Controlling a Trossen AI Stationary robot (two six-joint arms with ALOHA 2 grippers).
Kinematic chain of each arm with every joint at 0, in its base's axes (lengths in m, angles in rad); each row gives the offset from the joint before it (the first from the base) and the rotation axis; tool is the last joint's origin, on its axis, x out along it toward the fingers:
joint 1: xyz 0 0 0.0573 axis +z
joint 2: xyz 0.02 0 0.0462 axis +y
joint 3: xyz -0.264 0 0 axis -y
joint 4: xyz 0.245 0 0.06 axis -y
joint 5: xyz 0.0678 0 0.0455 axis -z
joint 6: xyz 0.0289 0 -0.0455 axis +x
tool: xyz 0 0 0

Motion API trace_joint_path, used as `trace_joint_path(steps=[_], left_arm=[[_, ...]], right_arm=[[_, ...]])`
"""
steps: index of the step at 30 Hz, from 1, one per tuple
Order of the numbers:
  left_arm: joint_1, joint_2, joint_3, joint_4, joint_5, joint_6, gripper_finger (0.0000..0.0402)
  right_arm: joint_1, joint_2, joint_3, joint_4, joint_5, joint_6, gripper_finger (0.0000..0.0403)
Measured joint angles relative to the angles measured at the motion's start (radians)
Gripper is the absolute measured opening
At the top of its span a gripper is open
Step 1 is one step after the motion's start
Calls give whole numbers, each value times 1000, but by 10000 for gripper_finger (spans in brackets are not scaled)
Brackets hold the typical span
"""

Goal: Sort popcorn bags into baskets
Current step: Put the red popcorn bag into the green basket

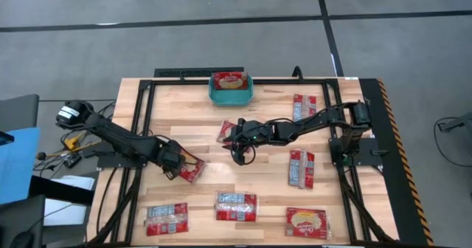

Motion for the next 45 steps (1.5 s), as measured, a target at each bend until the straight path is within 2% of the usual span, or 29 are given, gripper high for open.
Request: trace_joint_path(steps=[2, 4, 7, 10, 15, 17, 21, 27, 31, 39, 42, 45], left_arm=[[7, -1, 0, 21, 6, 32, 36], [13, -7, -1, 18, 5, 41, 13], [2, -8, 42, -45, -57, 123, 5], [-29, -14, 135, -109, -176, 274, 2], [-68, -10, 282, -133, -324, 606, 0], [-71, -10, 330, -135, -354, 715, 0], [-53, -10, 405, -137, -391, 858, 0], [-37, -11, 456, -98, -425, 1098, 0], [-16, -11, 459, -46, -430, 1172, 0], [-11, -12, 460, -16, -429, 1206, 0], [-10, -12, 460, -14, -430, 1211, 0], [-10, -12, 460, -11, -431, 1231, 0]], right_arm=[[0, 0, 0, -2, 0, 0, 142], [0, 0, 0, -4, 0, 0, 138], [0, 0, 0, -3, 0, -1, 132], [0, 0, 0, 34, -23, -27, 126], [-31, 0, 15, 141, -231, 4, 124], [-39, 1, 26, 145, -263, 6, 129], [-33, 3, 55, 138, -266, -68, 165], [-31, 23, 176, 91, -272, -97, 250], [-32, 66, 250, 31, -270, -97, 269], [-31, 186, 330, -35, -310, -70, 250], [-33, 183, 339, -54, -311, -74, 225], [-40, 184, 337, -82, -312, -65, 178]])
